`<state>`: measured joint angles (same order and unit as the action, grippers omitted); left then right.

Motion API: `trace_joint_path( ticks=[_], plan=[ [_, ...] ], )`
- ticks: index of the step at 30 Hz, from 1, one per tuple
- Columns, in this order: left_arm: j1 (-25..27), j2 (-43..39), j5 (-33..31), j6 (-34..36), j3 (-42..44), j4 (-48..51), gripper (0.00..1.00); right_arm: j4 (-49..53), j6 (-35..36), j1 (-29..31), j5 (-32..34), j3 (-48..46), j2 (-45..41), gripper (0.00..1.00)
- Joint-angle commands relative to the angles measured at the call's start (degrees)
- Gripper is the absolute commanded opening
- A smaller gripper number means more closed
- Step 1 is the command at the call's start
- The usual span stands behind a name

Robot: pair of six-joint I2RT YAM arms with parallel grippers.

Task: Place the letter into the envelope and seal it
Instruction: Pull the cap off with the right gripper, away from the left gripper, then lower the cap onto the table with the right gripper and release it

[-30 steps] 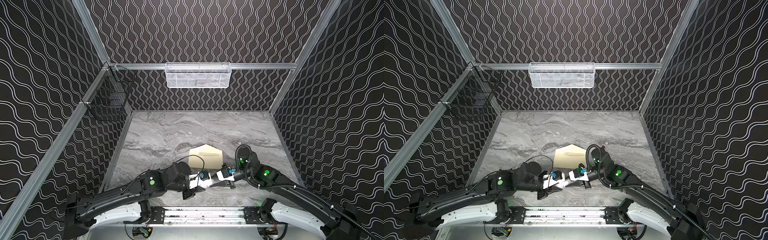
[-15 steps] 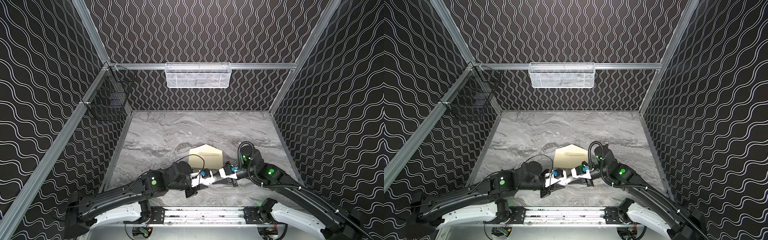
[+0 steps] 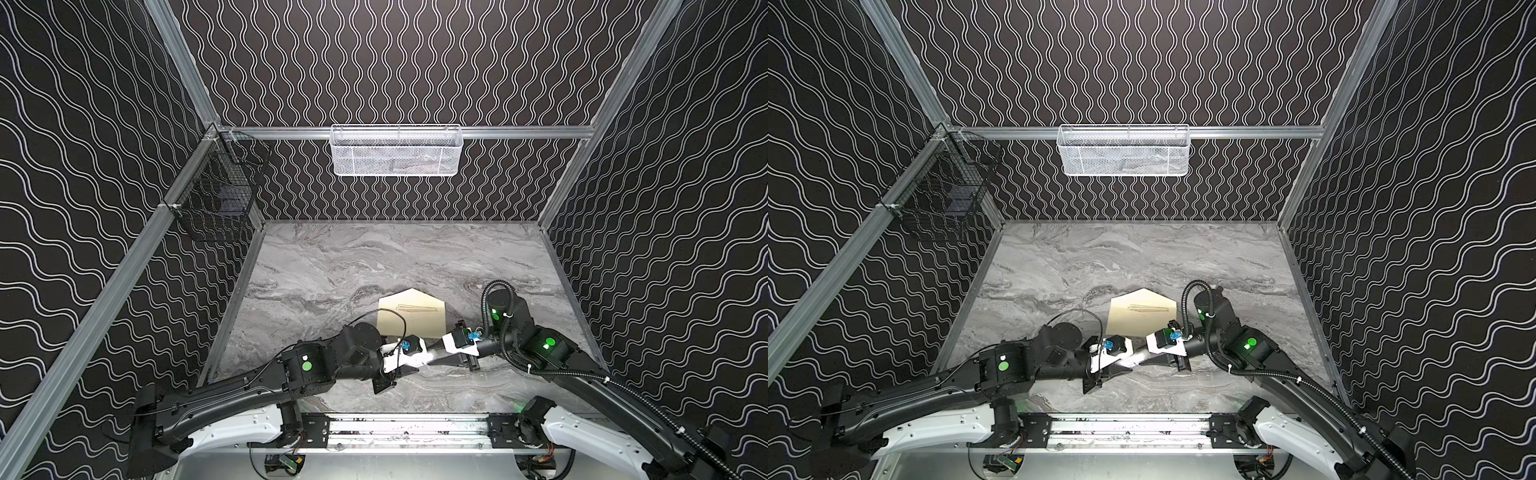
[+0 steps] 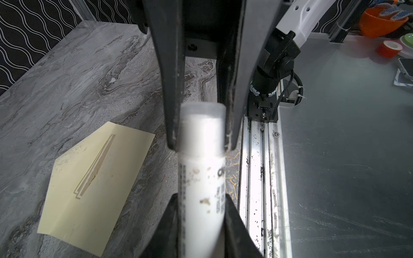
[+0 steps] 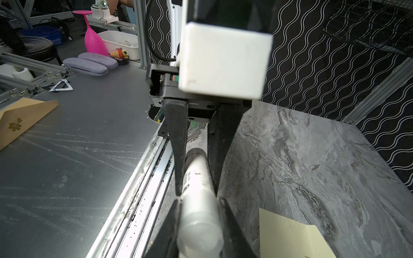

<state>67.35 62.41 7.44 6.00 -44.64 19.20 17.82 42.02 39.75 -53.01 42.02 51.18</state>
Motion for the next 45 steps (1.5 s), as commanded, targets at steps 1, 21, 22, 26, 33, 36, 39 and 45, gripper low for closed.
trace_joint_path(
  ticks=[1,21,22,26,33,36,39,45],
  plan=[
    [-0.2,0.1,-3.3,-1.5,0.2,7.6,0.00,2.1,1.3,-0.8,1.5,1.0,-0.6,0.00],
    [-0.2,-3.1,-5.9,-1.6,1.9,6.5,0.00,5.6,1.0,-3.2,1.3,2.9,-1.7,0.00],
    [-0.2,-3.2,-5.9,-1.6,1.9,6.4,0.00,5.6,0.9,-3.2,1.2,2.9,-1.8,0.00],
    [-0.2,-3.7,-6.1,-1.8,2.1,6.2,0.00,4.8,0.3,-3.4,0.8,2.4,-1.5,0.00],
    [-0.2,-4.5,-6.1,-1.8,2.1,4.6,0.00,3.3,-1.2,-4.0,0.2,1.8,-1.7,0.00],
    [-0.2,-4.6,-5.4,-2.1,2.1,2.7,0.00,1.9,-2.8,-3.9,-1.0,1.2,-1.2,0.00],
    [-0.2,-5.0,-5.7,-2.4,2.1,2.4,0.00,2.2,-3.3,-3.9,-0.3,1.2,-1.1,0.00],
    [-0.2,-7.3,-6.5,-4.5,3.2,-0.6,0.00,1.6,-9.1,-4.0,6.5,1.4,-2.9,0.00]
  ],
)
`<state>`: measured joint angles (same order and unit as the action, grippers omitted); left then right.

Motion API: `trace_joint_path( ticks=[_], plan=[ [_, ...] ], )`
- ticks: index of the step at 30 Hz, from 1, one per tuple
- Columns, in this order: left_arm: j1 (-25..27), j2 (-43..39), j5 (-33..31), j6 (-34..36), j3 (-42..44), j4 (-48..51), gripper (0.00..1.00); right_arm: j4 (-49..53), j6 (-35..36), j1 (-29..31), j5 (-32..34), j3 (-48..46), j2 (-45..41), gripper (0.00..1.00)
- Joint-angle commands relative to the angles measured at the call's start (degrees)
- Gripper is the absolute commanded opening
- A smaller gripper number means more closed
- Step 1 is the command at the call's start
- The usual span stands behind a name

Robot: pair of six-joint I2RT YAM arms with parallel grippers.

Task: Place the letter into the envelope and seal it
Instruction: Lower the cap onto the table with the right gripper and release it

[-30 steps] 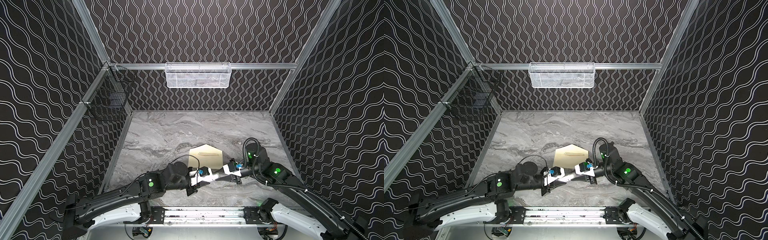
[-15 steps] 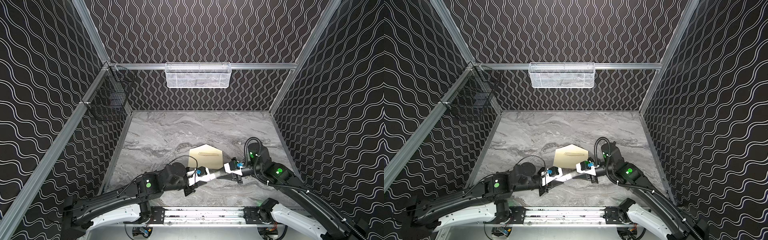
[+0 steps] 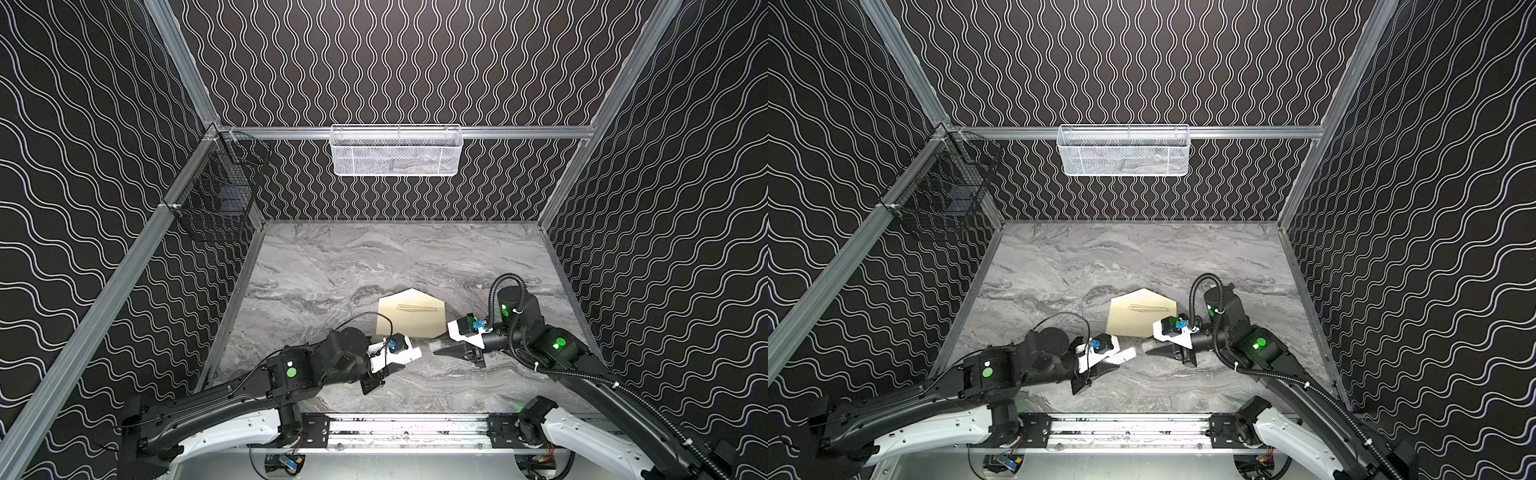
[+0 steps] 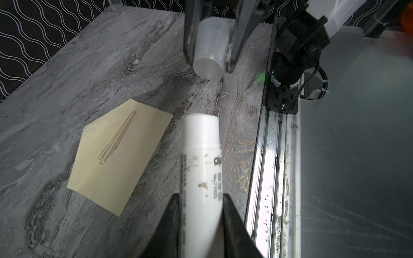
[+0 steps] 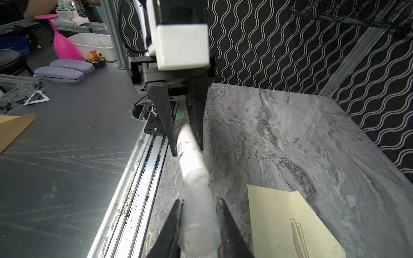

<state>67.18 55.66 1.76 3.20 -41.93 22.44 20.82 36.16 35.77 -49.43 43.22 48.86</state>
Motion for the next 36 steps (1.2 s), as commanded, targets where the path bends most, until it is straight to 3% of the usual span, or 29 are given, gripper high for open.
trace_joint_path(
  ticks=[1,9,13,16,19,25,36],
  plan=[
    [0.0,-0.9,-1.3,-2.0,0.7,-4.4,0.00,-1.8,-5.0,0.0,4.3,0.1,-0.8,0.00],
    [0.0,-2.6,-6.9,-5.8,3.0,-8.1,0.00,1.3,-20.2,0.0,15.6,2.1,1.9,0.00],
    [0.0,-3.3,-10.6,-9.3,3.3,-9.3,0.00,0.6,-38.7,0.0,27.7,1.0,4.4,0.00],
    [0.0,-3.7,-13.4,-12.0,3.8,-10.0,0.00,10.4,-55.0,0.0,39.4,4.0,10.2,0.00],
    [0.0,-3.6,-14.3,-13.7,3.9,-11.2,0.00,20.2,-63.7,-0.4,41.1,6.0,18.5,0.00],
    [-0.1,-0.3,-14.1,-16.0,2.9,-11.2,0.00,19.8,-67.7,-0.7,42.6,0.1,24.4,0.00],
    [0.0,0.8,-12.4,-16.6,3.8,-12.5,0.00,21.1,-65.8,-1.6,47.4,-1.0,32.0,0.03]
  ],
)
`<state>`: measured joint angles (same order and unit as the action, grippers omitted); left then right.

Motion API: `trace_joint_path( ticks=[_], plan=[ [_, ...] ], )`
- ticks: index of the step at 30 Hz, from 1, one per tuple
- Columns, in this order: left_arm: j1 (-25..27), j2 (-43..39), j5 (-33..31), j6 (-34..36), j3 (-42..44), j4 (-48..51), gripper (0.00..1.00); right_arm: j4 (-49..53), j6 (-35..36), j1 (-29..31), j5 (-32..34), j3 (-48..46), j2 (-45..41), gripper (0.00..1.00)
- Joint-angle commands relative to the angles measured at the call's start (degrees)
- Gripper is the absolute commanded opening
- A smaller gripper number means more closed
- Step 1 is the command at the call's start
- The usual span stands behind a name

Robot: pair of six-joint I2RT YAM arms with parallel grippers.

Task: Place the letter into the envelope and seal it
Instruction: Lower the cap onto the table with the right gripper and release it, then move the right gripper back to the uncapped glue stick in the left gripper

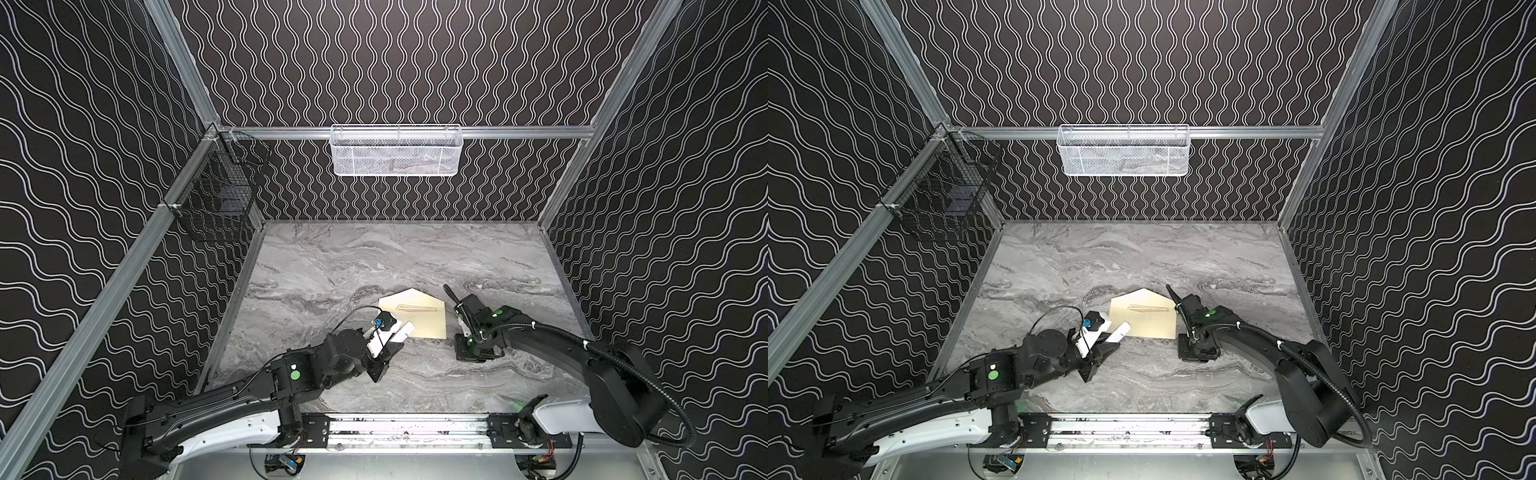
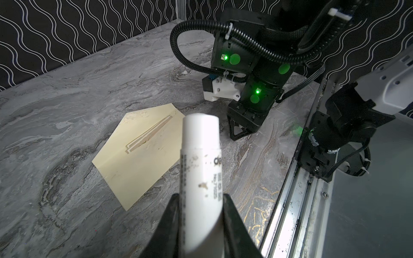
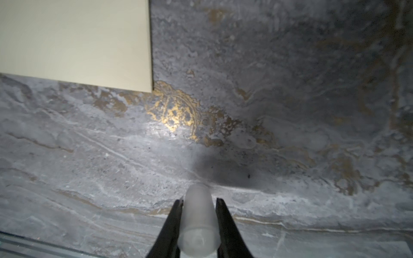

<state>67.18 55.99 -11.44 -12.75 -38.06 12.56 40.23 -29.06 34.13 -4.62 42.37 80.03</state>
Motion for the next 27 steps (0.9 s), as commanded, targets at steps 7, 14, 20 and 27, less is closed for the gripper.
trace_joint_path(
  ticks=[7,14,20,27],
  plan=[
    [0.0,0.8,1.4,-0.9,0.3,-3.1,0.00,2.0,-0.2,0.1,3.2,0.0,2.6,0.20],
    [-0.1,0.5,1.4,-0.8,0.8,-3.7,0.00,2.3,-0.2,0.1,3.5,0.3,2.9,0.37],
    [0.0,0.6,1.7,-1.2,1.1,-5.0,0.00,2.5,-0.2,0.4,3.3,0.4,3.1,0.53],
    [0.0,1.3,2.7,-4.5,2.2,-10.7,0.00,4.3,0.2,0.3,2.7,2.2,-2.9,0.60]
  ],
)
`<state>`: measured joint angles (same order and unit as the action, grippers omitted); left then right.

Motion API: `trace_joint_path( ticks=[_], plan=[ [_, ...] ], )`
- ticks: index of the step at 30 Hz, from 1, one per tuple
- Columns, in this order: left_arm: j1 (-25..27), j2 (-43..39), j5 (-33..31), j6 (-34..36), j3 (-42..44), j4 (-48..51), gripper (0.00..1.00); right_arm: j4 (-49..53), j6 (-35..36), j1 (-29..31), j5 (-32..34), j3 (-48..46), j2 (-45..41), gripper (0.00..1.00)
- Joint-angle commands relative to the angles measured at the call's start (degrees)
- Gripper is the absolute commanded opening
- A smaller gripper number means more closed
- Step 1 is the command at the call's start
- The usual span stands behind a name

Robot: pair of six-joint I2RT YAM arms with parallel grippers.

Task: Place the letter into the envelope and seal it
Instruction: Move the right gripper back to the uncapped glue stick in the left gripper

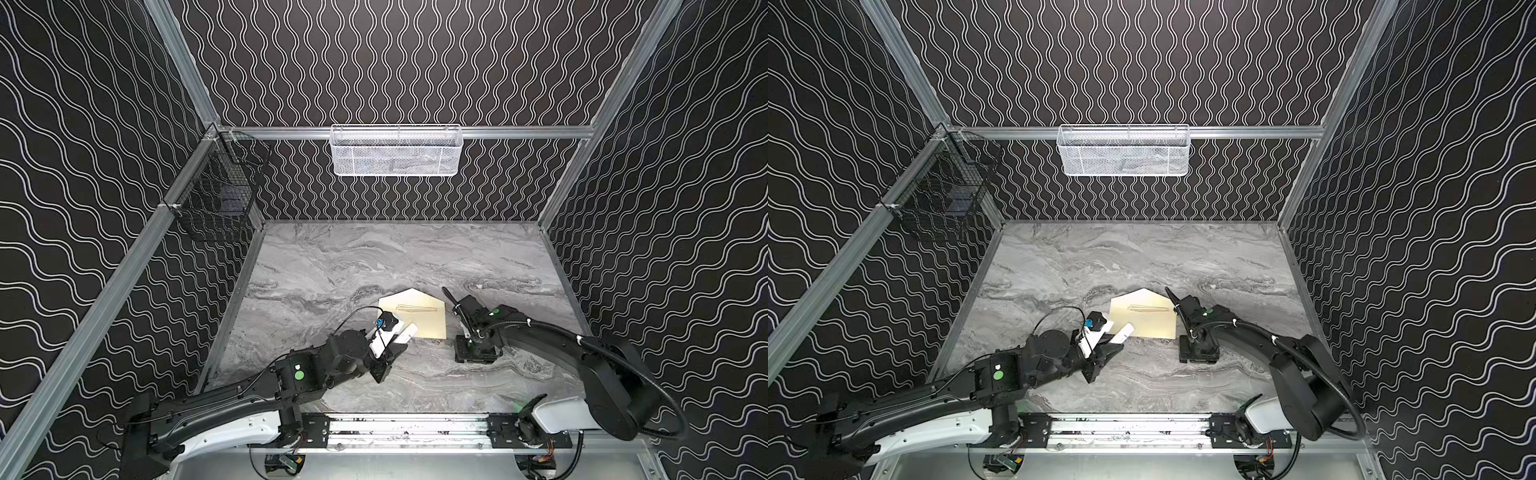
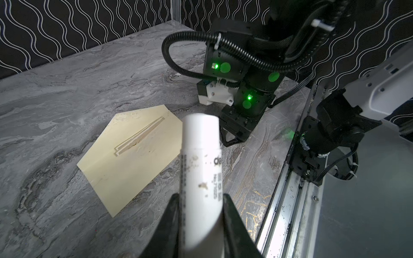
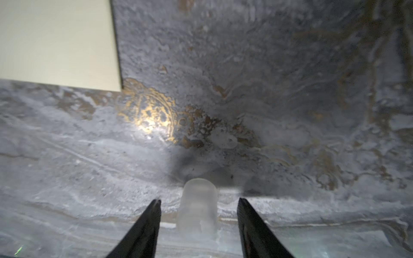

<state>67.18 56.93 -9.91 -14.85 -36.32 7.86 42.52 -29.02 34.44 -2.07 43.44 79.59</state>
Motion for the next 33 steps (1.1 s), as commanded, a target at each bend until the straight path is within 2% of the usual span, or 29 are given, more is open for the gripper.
trace_joint_path(
  ticks=[1,5,12,16,20,24,27,33],
  plan=[
    [0.0,0.5,0.9,-3.3,0.6,-7.2,0.00,2.2,0.2,-0.1,0.3,1.6,-4.6,0.61],
    [0.0,0.5,0.7,-5.8,2.4,-13.7,0.00,-4.8,0.8,-1.2,-5.1,0.6,-15.6,0.60],
    [0.0,2.4,1.3,-8.1,2.5,-21.4,0.00,-32.8,-2.9,-3.2,-24.3,-8.3,-37.8,0.57],
    [0.0,3.4,2.1,-9.3,3.1,-26.2,0.00,-48.1,-7.2,-3.3,-29.9,-13.5,-45.0,0.59],
    [0.0,5.0,3.4,-10.1,2.7,-28.9,0.00,-60.2,-11.8,-3.3,-34.0,-16.9,-45.5,0.60],
    [0.0,7.1,6.1,-11.0,2.8,-33.0,0.00,-72.8,-17.5,-3.2,-40.3,-18.9,-41.1,0.62],
    [0.0,8.5,7.7,-11.1,2.2,-34.1,0.00,-80.7,-20.5,-2.7,-41.6,-20.1,-37.6,0.59],
    [0.0,9.6,8.7,-11.0,1.8,-35.0,0.00,-83.0,-19.3,1.2,-40.6,-18.5,-33.4,0.51]
  ],
)
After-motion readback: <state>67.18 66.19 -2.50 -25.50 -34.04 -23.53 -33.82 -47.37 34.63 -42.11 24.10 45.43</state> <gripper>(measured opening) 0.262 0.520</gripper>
